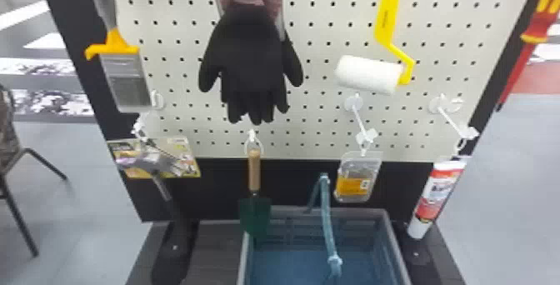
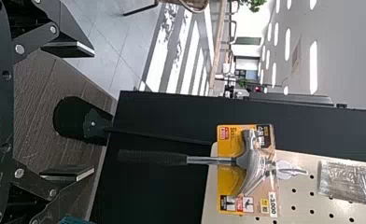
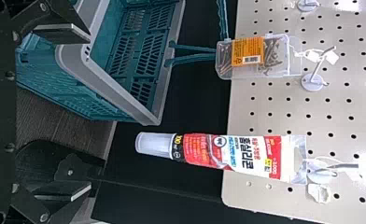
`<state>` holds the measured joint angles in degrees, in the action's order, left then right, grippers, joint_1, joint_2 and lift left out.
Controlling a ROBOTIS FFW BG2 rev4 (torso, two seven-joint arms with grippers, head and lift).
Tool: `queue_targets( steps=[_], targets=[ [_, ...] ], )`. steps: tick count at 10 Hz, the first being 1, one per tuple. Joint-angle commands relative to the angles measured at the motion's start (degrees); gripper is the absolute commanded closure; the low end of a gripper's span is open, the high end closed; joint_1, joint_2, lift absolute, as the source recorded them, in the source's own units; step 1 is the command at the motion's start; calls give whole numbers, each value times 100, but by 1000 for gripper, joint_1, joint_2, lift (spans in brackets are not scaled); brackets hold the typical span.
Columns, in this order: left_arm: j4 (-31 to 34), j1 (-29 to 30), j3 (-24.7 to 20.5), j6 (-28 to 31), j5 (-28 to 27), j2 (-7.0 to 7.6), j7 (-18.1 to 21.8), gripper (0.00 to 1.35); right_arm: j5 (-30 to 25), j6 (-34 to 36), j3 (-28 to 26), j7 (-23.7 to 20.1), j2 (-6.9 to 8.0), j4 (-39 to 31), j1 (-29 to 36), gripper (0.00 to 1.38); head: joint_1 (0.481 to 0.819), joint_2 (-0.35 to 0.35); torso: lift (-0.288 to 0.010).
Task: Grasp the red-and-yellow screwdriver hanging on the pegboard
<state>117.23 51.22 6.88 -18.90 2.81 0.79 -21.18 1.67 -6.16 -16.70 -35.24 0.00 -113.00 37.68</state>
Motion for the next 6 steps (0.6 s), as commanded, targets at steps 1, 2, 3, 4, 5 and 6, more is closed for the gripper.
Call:
queue_targets(
  steps=[1,2,3,4,5,6],
  targets=[
    [-1,0,6,0,0,0,0,391,0,-8,0,0,5,-14,0,185,549,0,-100],
    [-1,12,-3,0,0,0,0,391,0,1,0,0,5,-28,0,185,549,0,-100],
    [-1,25,-3,0,0,0,0,391,0,1,0,0,5,-28,0,185,549,0,-100],
    [13,25,-3,-9,0,0,0,391,0,1,0,0,5,-28,12,185,549,0,-100],
    [13,25,-3,0,0,0,0,391,9,1,0,0,5,-28,0,185,549,0,-100],
    [13,25,-3,0,0,0,0,391,9,1,0,0,5,-28,0,185,549,0,-100]
  ],
)
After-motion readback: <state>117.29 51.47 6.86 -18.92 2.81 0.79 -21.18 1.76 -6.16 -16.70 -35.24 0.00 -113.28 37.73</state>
